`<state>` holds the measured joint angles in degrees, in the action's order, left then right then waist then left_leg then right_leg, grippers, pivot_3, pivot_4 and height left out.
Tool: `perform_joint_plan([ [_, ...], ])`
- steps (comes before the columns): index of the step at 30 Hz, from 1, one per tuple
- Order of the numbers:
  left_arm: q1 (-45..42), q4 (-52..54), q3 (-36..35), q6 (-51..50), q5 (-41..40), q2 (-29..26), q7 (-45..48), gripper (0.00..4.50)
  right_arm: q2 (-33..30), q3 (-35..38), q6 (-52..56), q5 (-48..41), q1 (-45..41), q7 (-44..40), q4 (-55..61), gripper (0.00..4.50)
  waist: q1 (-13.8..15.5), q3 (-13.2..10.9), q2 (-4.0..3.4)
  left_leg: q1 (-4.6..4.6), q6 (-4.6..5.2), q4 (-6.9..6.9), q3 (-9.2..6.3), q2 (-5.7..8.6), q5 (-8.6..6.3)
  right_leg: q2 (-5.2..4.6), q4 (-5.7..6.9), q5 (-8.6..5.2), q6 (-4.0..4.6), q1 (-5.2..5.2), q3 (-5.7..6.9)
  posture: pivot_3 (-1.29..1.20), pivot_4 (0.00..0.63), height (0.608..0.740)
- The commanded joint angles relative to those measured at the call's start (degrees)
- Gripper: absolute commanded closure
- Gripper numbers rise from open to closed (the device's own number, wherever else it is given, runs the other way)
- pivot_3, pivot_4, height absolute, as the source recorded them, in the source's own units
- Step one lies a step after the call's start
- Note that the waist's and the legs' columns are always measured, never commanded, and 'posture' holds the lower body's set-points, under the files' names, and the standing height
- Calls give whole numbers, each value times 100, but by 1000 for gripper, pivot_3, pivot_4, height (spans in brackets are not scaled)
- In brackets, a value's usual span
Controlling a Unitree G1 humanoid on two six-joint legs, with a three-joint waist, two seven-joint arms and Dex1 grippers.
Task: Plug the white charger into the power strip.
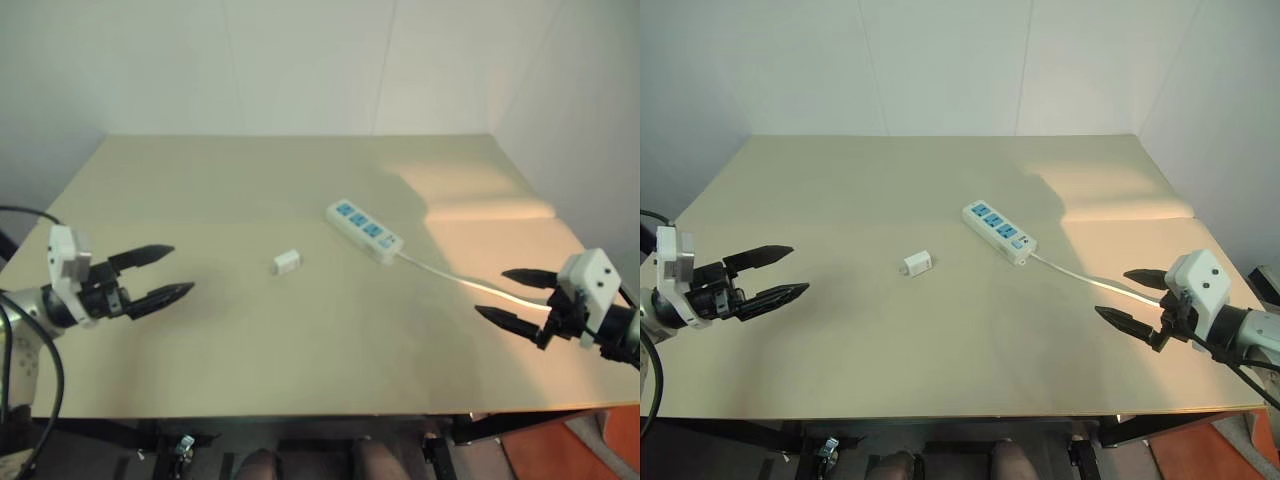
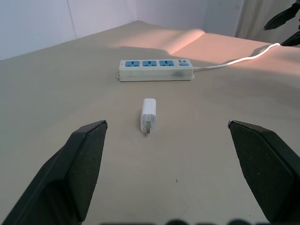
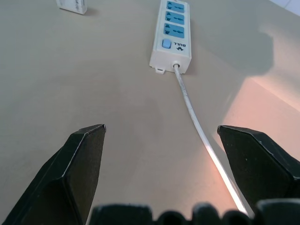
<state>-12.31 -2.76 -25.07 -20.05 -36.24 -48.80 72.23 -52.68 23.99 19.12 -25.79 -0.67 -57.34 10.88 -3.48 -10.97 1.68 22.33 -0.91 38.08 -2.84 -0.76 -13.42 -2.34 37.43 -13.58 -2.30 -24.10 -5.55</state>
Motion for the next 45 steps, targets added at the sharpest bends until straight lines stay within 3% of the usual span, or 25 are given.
perform_joint_plan([
  [1,-41,188,-59,-9,-95,-105,-24,0,-18,128,-162,8,-29,14,57,28,1,0,0,0,0,0,0,0,0,0,0,0,0,0,0,0,150,740],
  [6,-175,148,22,93,-31,20,-178,0,118,12,-170,17,-148,116,-14,28,1,1,1,0,0,0,0,0,0,0,0,0,0,0,0,0,150,740],
  [10,-536,117,274,69,-12,256,-443,0,605,-579,-358,207,-887,348,-605,28,-10,5,8,-4,0,4,0,0,0,0,0,4,1,6,-1,0,150,740],
  [18,-1057,97,929,235,153,680,-480,0,1905,-1722,-1752,1036,-3186,335,-3590,28,-56,7,12,2,0,2,-1,-2,0,4,9,10,11,-10,-1,0,150,740],
  [26,-1230,134,1124,335,194,980,-570,0,2679,-1947,-2956,1535,-4782,435,-6264,28,-43,7,12,3,0,1,-8,2,0,-2,10,12,14,-9,3,0,150,740],
  [34,-1163,121,1163,501,308,1017,-626,0,3006,-1912,-3671,1841,-5456,1108,-7497,28,-70,7,12,0,0,1,-8,2,0,-5,16,13,14,-11,2,0,150,740],
  [45,-1058,262,1308,602,435,1110,-703,0,3188,-1947,-3334,2027,-5615,1201,-8129,28,-88,8,12,-5,0,1,-10,2,0,-3,19,13,15,-7,2,0,150,740],
])
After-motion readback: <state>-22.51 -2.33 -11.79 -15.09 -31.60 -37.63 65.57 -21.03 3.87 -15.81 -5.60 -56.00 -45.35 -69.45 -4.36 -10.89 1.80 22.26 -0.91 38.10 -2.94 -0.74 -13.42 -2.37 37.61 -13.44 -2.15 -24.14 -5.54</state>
